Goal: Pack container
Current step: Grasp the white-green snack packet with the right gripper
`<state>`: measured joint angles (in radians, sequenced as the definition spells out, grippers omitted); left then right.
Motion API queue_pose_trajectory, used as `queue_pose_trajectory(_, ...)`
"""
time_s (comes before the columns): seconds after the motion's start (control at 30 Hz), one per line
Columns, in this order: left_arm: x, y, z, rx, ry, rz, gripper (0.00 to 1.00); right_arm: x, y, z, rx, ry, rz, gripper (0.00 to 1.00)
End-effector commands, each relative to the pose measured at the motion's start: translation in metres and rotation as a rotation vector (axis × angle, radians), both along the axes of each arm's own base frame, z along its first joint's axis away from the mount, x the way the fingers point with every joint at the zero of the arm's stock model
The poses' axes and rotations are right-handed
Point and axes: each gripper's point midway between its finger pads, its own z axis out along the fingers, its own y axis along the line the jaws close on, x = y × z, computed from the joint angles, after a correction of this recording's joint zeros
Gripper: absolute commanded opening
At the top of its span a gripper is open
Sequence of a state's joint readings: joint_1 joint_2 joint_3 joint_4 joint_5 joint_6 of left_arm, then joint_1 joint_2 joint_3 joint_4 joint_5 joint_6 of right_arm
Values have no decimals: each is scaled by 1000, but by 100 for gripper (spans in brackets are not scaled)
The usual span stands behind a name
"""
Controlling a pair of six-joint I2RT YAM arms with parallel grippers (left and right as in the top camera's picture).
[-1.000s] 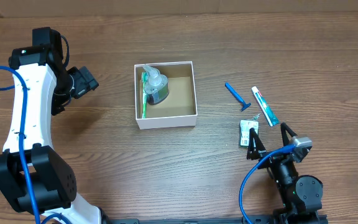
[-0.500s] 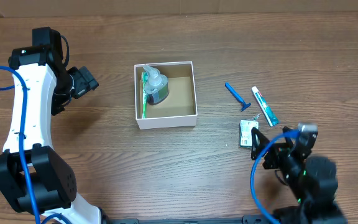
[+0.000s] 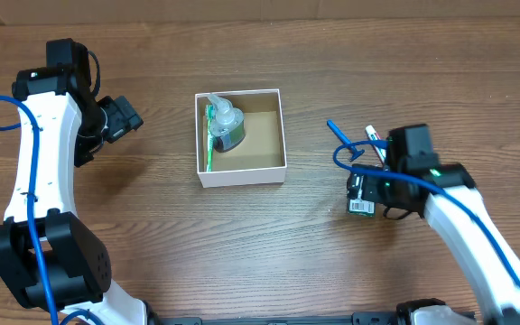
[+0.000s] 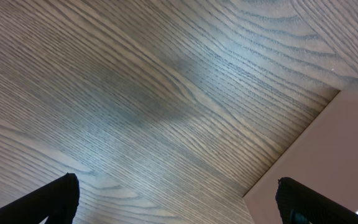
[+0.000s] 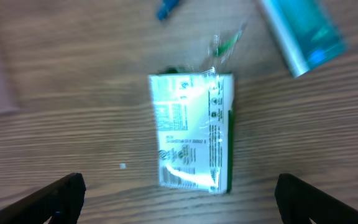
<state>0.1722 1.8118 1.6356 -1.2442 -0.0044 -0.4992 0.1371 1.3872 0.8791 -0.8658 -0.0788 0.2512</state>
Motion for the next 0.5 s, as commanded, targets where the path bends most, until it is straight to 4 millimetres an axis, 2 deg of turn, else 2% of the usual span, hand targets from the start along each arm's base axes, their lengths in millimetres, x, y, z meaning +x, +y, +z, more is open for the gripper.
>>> queue_pose_trajectory(0.0,2,2,17,10,-50,14,100,10,-1,-33,-10,83,-10,100)
queue_pose_trajectory(0.17,2,2,17,10,-50,14,100,22,1,-62,-21,100,35,100)
queue_pose_trajectory(0.27,2,2,17,10,-51,14,100,27,2,-65,-20,87,34,100)
queue_pose_trajectory(0.3,2,2,17,10,-50,15,100,28,2,-65,-19,82,34,97)
queue_pose_trajectory(0.37,2,2,17,10,-50,15,100,29,2,-64,-19,78,34,84)
queue_pose_trajectory(0.43,2,2,17,10,-50,15,100,29,2,-64,-20,78,38,62)
queue_pose_trajectory(0.47,2,2,17,10,-50,15,100,29,1,-65,-23,78,37,56)
